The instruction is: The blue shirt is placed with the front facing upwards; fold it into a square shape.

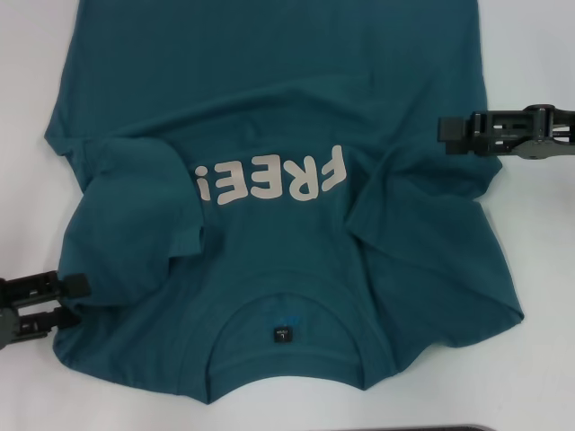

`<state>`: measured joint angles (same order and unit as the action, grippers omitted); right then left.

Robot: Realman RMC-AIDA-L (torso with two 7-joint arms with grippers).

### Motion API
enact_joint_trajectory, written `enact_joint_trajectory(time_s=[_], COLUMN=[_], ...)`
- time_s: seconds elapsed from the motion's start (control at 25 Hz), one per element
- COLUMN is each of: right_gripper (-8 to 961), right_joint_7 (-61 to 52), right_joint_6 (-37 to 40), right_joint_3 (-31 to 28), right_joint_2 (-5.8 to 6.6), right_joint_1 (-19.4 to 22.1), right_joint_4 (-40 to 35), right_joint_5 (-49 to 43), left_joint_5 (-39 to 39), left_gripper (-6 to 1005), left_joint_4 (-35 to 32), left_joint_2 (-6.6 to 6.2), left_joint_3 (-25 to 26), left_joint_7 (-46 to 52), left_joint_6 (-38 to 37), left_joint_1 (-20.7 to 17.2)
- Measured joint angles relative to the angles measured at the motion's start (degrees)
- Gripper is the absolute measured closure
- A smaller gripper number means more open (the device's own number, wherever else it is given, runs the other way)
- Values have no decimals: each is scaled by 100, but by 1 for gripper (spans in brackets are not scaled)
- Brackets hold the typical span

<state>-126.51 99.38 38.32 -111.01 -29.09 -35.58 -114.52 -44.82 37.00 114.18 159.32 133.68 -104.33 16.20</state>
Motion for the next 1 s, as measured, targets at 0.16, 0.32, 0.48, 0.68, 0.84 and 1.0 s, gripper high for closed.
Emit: enact_joint_trajectory(time_s=[0.16,0.32,0.48,0.68,0.84,1.0], right_gripper=[145,145,145,145,145,145], right_joint_7=[2,4,12,13,13,10], right_joint_6=[-8,-10,-18,-21,-23,-24], right_joint_3=[0,0,0,0,0,0], right_joint_2=[1,0,0,0,0,1], right_joint_1=[0,-3,-16,-18,-18,-18], right_joint_4=[-1,-1,-1,-1,-1,-1], right_joint_5=[0,0,0,0,0,0], left_joint_5=[26,38,56,120,202,204], left_gripper=[235,235,235,236,236,236], left_joint_4=[17,27,88,171,173,176], left_joint_2=[-83,-165,-212,-216,-218,-186], left_joint_3=[3,3,-10,-33,-16,-46], left_joint_7=[43,56,56,55,45,44], left_joint_6=[26,57,136,208,229,183], left_joint_1=[-90,-207,-301,-385,-414,-410])
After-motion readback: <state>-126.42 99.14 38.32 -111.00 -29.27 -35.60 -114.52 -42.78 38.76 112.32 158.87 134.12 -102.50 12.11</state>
